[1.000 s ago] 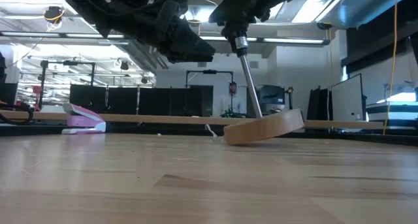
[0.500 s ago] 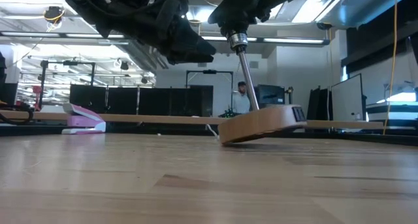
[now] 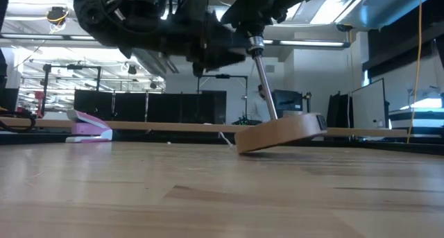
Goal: Screw lightbulb
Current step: Insert the white lightbulb into the brown lamp
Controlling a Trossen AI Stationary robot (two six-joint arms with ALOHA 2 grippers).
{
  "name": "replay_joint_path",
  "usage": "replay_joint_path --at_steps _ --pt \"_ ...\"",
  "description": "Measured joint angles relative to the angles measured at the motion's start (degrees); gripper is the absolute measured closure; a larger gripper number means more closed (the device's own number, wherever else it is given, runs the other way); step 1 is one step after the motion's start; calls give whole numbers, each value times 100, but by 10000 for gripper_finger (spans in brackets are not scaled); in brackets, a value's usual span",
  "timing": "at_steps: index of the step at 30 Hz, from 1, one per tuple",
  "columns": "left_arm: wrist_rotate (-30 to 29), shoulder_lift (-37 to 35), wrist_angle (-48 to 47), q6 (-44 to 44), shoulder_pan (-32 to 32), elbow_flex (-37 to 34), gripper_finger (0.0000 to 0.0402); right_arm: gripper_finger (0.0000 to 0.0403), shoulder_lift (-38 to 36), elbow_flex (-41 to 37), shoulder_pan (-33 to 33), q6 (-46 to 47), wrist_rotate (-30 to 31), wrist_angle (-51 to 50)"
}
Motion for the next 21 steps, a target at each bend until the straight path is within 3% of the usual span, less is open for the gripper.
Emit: replay_joint_path --at_steps 13,21 --pt "-126 693 84 195 -104 695 179 123 -8 4 0 -15 -64 -40" --pt "-130 693 80 201 -118 695 247 123 -7 7 4 -13 -112 -44"
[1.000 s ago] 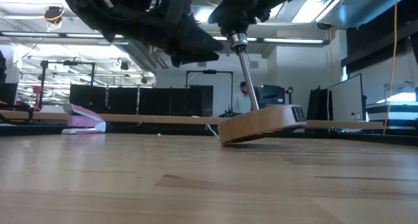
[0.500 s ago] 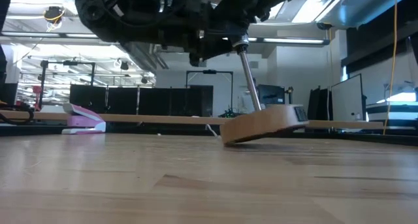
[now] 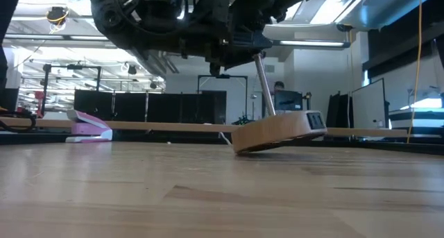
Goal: Screw lightbulb
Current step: Insert the white lightbulb into the brown lamp
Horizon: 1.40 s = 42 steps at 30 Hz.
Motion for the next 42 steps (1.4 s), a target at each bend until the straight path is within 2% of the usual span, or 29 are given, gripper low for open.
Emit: replay_joint_path --at_steps 3,12,15,26,34,42 --pt "0 0 -8 -15 0 0 270 123 0 0 2 0 4 -12" --pt "6 -126 -186 45 0 0 270 123 -15 -2 2 38 -94 62" --pt "-33 -294 -519 140 0 15 269 121 -22 -2 0 126 -233 88" --pt "-164 -783 -1065 348 -24 26 268 69 -210 93 0 348 -572 14" --pt "-164 -1178 -1583 513 -37 13 269 68 -588 408 2 405 -1132 -881" --pt "-150 -1553 -1984 822 -137 4 269 68 -1120 503 -4 469 -1172 -1476"
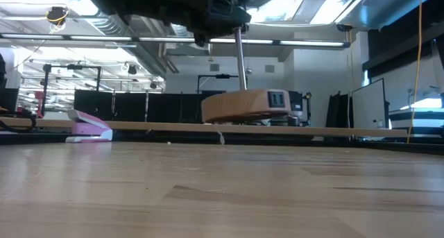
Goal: Screw lightbulb
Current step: Insert the white lightbulb into the brown lamp
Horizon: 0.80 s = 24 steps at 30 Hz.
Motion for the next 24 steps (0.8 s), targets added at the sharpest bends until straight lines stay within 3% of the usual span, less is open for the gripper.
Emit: replay_joint_path --at_steps 3,6,10,14,19,24 --pt "91 -95 -138 136 -31 0 269 68 -204 0 -1 -106 -294 -145" --pt "567 -144 -139 191 -39 -2 269 68 -314 0 -4 -183 -930 -130" --pt "1676 -163 -3 223 -5 -2 269 68 -217 1 -141 -242 -1963 248" --pt "2485 -120 -4 216 -14 -2 269 68 113 2 -340 -264 -2490 809" --pt "2644 -115 -14 189 -7 -2 269 68 570 4 -543 -124 -3663 1622" --pt "2705 -113 -81 201 -1 -2 269 72 744 2 -535 -115 -4096 1841"
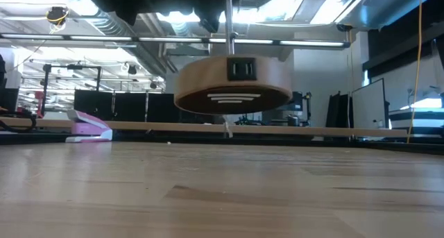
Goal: Screw lightbulb
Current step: Insert the white lightbulb into the brown lamp
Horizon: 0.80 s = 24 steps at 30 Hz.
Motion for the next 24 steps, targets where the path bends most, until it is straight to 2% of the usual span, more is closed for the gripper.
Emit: replay_joint_path --at_steps 4,8,14,16,19,24 --pt "31 2 -9 20 0 0 269 102 5 0 0 -8 -99 16" --pt "39 2 -42 5 49 0 269 152 9 0 -2 -17 -69 -3" --pt "22 3 -164 -104 140 0 269 248 7 0 3 -80 522 -215" --pt "-105 1 -189 -109 153 -2 269 249 1 0 13 -117 687 -284" --pt "-601 -71 -357 -91 146 -2 270 249 -8 4 58 -123 1099 -401" --pt "-1618 -164 -504 -81 88 -9 270 249 -34 11 260 -193 2538 -550"
